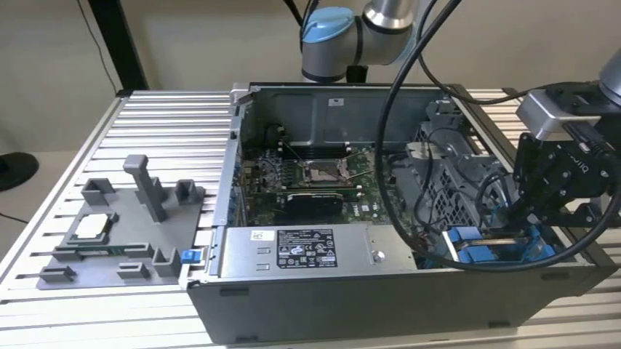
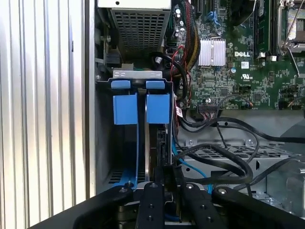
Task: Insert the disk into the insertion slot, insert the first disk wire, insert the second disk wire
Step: 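Insert the first disk wire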
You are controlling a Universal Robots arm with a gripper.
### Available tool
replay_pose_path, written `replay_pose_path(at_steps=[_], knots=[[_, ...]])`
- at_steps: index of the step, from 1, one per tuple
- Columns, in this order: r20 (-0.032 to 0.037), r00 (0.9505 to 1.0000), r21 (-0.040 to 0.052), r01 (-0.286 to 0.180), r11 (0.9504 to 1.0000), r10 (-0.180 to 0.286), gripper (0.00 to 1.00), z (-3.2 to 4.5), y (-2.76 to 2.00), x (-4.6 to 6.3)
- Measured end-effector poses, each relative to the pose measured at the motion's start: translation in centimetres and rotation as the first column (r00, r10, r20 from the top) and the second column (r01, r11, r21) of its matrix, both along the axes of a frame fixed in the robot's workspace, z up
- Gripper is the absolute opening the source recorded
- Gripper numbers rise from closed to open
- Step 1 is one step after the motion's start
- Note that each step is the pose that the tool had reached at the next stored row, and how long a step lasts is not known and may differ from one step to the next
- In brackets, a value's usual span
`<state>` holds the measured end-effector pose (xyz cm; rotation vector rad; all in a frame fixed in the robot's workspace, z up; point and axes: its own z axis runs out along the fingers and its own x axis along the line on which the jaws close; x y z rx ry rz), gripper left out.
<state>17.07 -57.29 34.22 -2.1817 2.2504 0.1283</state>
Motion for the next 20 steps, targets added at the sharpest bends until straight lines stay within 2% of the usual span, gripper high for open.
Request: replay_pose_path(at_steps=[11,18,20], knots=[[0.0,1.0,-0.0002,0.01,1.0,-0.01,0.0,-0.43,-0.01,0.0],[-0.0001,0.9999,-0.001,0.015,0.9999,-0.015,0.0,-1.42,0.0,0.0],[-0.0003,0.9999,-0.0006,0.015,0.9999,-0.015,0.0,-1.46,0.0,0.0]])
